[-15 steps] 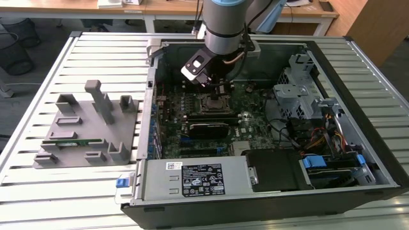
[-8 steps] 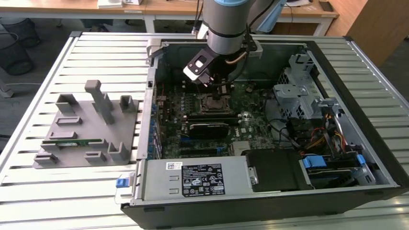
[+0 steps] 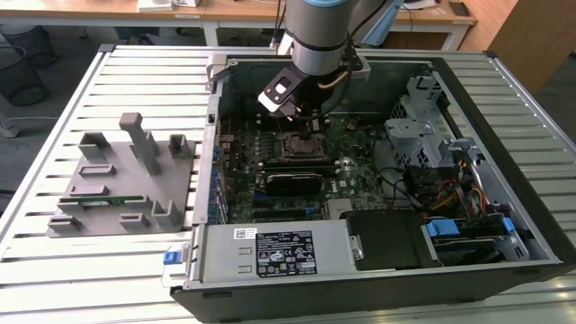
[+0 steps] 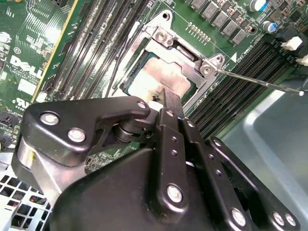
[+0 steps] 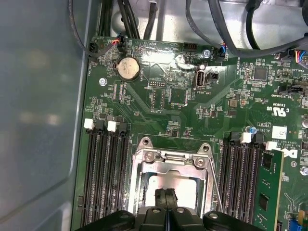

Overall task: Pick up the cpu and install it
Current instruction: 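Install the first cpu locking lever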

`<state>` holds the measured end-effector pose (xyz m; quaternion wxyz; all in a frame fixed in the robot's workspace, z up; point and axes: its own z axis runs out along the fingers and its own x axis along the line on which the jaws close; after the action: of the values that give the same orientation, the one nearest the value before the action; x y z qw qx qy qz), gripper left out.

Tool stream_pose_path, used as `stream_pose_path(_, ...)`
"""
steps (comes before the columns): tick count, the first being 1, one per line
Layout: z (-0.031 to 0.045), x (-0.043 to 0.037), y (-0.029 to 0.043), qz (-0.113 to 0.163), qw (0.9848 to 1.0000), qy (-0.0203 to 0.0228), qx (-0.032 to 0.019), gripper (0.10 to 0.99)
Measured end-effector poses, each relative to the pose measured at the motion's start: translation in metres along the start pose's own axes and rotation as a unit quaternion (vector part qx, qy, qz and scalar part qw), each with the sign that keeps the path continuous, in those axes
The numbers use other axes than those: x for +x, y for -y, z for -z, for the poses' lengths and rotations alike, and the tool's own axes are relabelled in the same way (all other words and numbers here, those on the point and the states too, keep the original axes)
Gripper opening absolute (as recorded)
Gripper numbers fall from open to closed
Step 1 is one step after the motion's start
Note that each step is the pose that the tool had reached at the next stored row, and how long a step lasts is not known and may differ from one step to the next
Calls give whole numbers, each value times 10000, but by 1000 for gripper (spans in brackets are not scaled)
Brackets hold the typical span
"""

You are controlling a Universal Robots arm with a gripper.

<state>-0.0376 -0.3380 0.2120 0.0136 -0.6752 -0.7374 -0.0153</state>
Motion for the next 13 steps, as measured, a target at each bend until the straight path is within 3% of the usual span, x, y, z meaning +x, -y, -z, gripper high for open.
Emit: stream_pose_path(13,68,3,-1,0,10000,-1,-1,106)
